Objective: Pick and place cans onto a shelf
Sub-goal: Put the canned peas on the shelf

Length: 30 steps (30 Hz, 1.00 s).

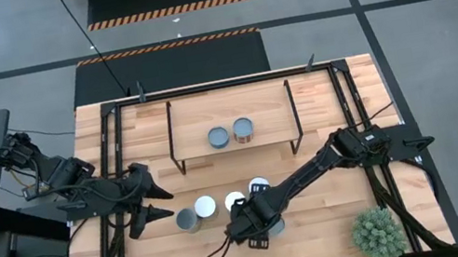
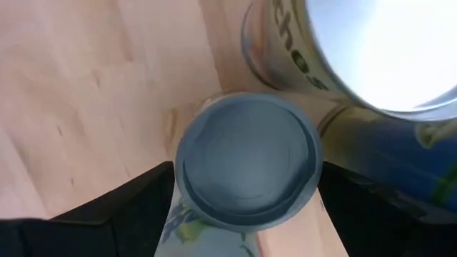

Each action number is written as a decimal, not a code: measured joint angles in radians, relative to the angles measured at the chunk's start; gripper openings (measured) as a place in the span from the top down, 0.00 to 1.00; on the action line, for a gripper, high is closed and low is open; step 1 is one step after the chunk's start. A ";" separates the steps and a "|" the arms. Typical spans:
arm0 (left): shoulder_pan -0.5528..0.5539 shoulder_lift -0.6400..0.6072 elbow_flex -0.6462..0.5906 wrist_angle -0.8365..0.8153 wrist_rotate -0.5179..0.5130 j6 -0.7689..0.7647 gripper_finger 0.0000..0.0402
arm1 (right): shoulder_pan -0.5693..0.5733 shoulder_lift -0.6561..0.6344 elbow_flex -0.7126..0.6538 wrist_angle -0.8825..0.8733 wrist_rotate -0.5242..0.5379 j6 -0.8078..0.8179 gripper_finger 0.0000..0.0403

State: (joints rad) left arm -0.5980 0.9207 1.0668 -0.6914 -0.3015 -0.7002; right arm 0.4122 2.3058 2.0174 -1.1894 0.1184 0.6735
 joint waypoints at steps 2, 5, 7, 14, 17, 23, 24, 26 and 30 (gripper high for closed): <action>0.000 0.000 0.000 0.000 0.000 -0.001 0.42 | 0.000 0.000 0.000 0.011 0.000 -0.003 0.13; 0.000 0.000 0.000 0.000 0.000 -0.002 0.42 | -0.002 0.000 0.000 0.012 -0.003 -0.001 0.13; 0.000 0.000 0.000 0.000 0.000 -0.002 0.42 | 0.001 0.000 0.006 0.015 -0.030 -0.018 0.13; 0.000 0.000 0.000 0.000 0.000 -0.002 0.42 | 0.056 0.000 0.008 0.141 -0.079 -0.003 0.13; 0.000 0.000 0.000 -0.001 0.000 0.001 0.42 | 0.076 0.000 0.008 0.157 -0.080 0.006 0.13; 0.000 0.000 0.000 0.000 0.000 0.005 0.42 | 0.105 0.000 0.039 0.183 -0.096 -0.019 0.13; 0.000 0.000 0.000 -0.001 0.000 0.005 0.42 | 0.109 0.000 0.039 0.195 -0.088 -0.052 0.14; 0.000 0.000 0.000 -0.001 0.000 0.006 0.42 | 0.114 0.000 0.039 0.234 -0.088 -0.126 0.14; 0.000 0.000 0.000 0.000 0.000 0.006 0.42 | 0.116 0.000 0.039 0.296 -0.093 -0.157 0.14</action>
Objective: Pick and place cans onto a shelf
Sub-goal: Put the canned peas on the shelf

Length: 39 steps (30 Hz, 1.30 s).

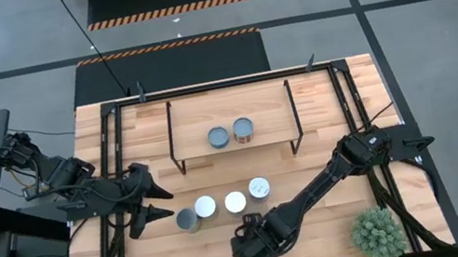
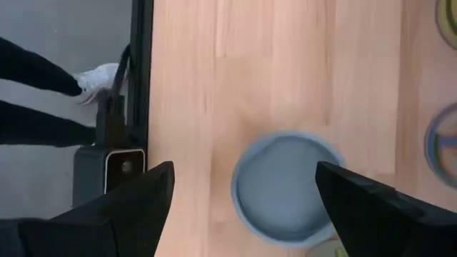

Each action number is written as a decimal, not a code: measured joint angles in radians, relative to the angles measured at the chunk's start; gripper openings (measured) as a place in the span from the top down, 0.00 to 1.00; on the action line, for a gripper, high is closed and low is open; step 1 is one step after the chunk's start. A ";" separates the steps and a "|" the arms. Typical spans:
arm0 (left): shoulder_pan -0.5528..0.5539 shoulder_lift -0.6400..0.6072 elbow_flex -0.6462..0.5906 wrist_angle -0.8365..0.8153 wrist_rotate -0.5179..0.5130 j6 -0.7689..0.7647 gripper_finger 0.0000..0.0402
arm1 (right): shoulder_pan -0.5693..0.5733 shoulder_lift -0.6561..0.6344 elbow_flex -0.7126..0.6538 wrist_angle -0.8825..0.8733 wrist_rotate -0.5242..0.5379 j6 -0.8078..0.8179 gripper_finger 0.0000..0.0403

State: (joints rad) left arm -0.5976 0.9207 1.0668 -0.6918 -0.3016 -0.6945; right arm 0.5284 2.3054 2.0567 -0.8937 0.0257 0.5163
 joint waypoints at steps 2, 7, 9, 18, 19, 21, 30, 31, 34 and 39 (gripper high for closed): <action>0.000 0.000 0.000 0.000 0.000 0.000 0.42 | 0.000 0.000 0.000 -0.003 0.017 -0.007 0.14; 0.000 0.000 0.000 0.000 0.000 -0.001 0.42 | 0.026 0.000 -0.003 0.055 0.114 -0.222 0.14; 0.000 0.000 0.000 -0.001 0.000 -0.001 0.42 | 0.038 -0.001 -0.017 0.119 0.147 -0.315 0.14; 0.000 0.000 0.000 0.000 0.000 -0.033 0.42 | 0.011 0.001 -0.066 0.066 0.148 -0.338 0.14; 0.000 0.000 0.000 -0.001 0.000 -0.033 0.42 | 0.008 0.001 -0.066 0.068 0.131 -0.342 0.14; 0.000 0.000 0.000 0.000 0.000 -0.034 0.42 | 0.002 0.000 -0.066 0.070 0.095 -0.352 0.14; 0.000 0.000 0.000 0.000 0.000 -0.040 0.42 | -0.008 0.000 -0.110 0.070 0.052 -0.356 0.13; 0.000 0.000 0.000 0.000 0.000 -0.043 0.42 | -0.007 0.000 -0.119 0.069 0.051 -0.356 0.13; 0.000 0.000 0.000 0.000 0.000 -0.046 0.42 | -0.007 0.000 -0.131 0.069 0.047 -0.356 0.13; 0.000 0.000 0.000 0.000 0.000 -0.045 0.42 | -0.016 0.000 -0.134 0.086 0.028 -0.361 0.14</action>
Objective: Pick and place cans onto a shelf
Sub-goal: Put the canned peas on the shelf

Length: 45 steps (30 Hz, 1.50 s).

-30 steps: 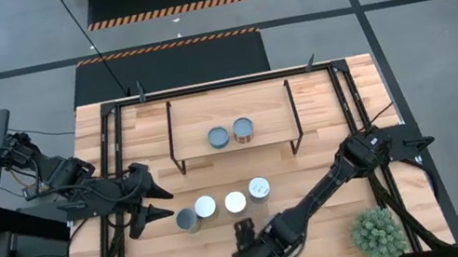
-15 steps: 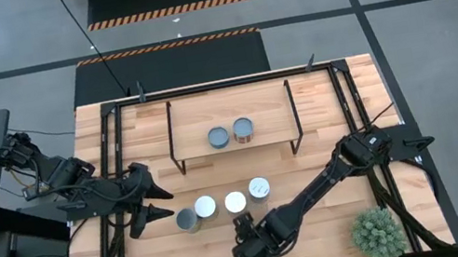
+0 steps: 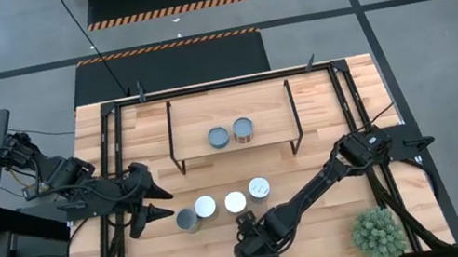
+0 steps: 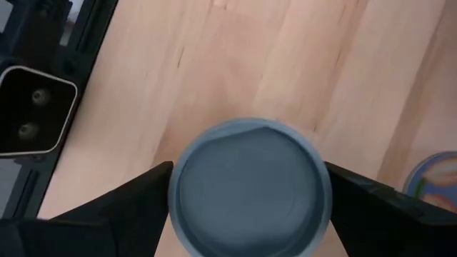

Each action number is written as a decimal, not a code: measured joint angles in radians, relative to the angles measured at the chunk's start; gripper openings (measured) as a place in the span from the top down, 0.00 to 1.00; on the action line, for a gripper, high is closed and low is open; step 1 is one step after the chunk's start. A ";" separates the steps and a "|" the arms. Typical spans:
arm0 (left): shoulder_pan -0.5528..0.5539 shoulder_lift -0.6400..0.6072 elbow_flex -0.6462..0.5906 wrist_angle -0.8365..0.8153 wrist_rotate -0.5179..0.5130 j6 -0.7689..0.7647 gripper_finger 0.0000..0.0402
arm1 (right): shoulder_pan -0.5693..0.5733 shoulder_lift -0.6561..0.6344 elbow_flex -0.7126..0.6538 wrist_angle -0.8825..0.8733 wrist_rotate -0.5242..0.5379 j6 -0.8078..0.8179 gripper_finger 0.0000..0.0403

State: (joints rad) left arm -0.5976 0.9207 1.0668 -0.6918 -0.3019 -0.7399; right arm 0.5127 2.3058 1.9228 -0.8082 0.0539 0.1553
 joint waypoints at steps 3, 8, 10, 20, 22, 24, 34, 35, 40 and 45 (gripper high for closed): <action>0.000 0.000 0.000 0.000 0.000 0.000 0.42 | -0.005 0.000 -0.001 0.008 -0.001 -0.001 0.17; 0.000 0.000 0.000 0.000 0.000 0.001 0.42 | -0.012 -0.007 -0.046 0.057 -0.007 0.021 0.23; 0.000 0.000 0.000 0.000 0.000 0.001 0.42 | -0.012 -0.008 -0.048 0.060 -0.013 0.022 0.25; 0.000 0.000 0.000 0.000 -0.012 0.022 0.42 | -0.032 0.000 0.063 -0.017 0.002 0.036 0.26; 0.000 0.000 0.000 0.000 -0.012 0.027 0.42 | -0.039 0.000 0.099 -0.062 0.005 0.035 0.26; 0.000 0.000 0.000 0.000 -0.012 0.027 0.42 | -0.045 0.000 0.149 -0.131 0.012 0.034 0.26; 0.000 0.000 0.000 0.000 -0.012 0.044 0.42 | -0.100 -0.002 0.375 -0.548 0.032 0.021 0.26; 0.000 0.000 0.000 0.000 -0.012 0.045 0.42 | -0.103 -0.002 0.389 -0.584 0.032 0.020 0.26; 0.000 0.000 0.000 0.000 -0.012 0.046 0.42 | -0.120 -0.037 0.402 -0.693 0.030 0.023 0.25; 0.000 0.000 0.000 -0.001 -0.012 0.047 0.42 | -0.138 -0.114 0.402 -0.755 0.102 0.025 0.27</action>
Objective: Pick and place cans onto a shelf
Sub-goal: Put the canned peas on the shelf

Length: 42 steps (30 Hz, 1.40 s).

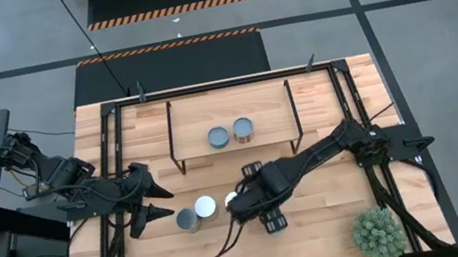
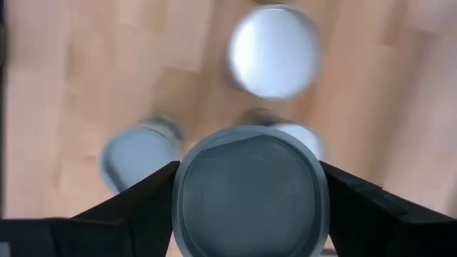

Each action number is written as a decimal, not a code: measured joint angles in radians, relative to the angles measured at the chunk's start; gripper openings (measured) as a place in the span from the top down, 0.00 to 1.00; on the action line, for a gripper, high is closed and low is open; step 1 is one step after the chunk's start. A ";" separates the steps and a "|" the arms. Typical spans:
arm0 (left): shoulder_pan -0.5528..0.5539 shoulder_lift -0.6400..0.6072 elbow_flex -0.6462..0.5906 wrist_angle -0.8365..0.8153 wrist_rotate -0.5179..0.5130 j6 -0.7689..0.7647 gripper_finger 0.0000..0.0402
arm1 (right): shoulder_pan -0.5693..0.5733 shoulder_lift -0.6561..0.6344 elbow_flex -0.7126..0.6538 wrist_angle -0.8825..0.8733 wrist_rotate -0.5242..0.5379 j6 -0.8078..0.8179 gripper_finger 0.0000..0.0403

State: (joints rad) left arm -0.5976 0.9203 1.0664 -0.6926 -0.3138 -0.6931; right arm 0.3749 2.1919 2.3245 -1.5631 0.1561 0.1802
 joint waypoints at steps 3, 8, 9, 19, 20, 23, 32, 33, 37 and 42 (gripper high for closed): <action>0.000 0.000 0.000 0.000 0.000 0.011 0.42 | -0.020 -0.057 -0.019 -0.005 0.049 0.006 0.25; 0.000 0.000 0.000 0.000 0.000 0.012 0.42 | -0.078 -0.181 -0.130 -0.007 0.110 0.004 0.25; 0.000 0.000 0.000 0.001 0.000 0.012 0.42 | -0.092 -0.210 -0.164 0.002 0.116 -0.002 0.25; 0.000 0.000 0.000 0.028 -0.101 0.025 0.42 | -0.283 -0.533 -0.660 0.309 0.131 -0.135 0.24; 0.000 0.000 0.000 0.034 -0.118 0.025 0.42 | -0.301 -0.554 -0.697 0.337 0.130 -0.148 0.24; 0.000 0.000 0.000 0.034 -0.173 0.025 0.42 | -0.348 -0.589 -0.771 0.395 0.092 -0.189 0.24; 0.001 0.000 0.000 0.035 -0.315 0.026 0.42 | -0.461 -0.587 -0.808 0.474 0.019 -0.321 0.24; 0.001 0.000 0.000 0.035 -0.319 0.025 0.42 | -0.472 -0.587 -0.809 0.482 0.007 -0.327 0.24; 0.001 0.000 0.000 0.037 -0.322 0.025 0.42 | -0.504 -0.585 -0.809 0.507 -0.035 -0.332 0.24; 0.001 0.000 0.000 0.038 -0.321 0.024 0.42 | -0.517 -0.585 -0.810 0.507 -0.074 -0.340 0.24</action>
State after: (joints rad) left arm -0.5964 0.9203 1.0664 -0.6548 -0.6351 -0.6689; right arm -0.1425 1.6073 1.5143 -1.0558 0.0823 -0.1598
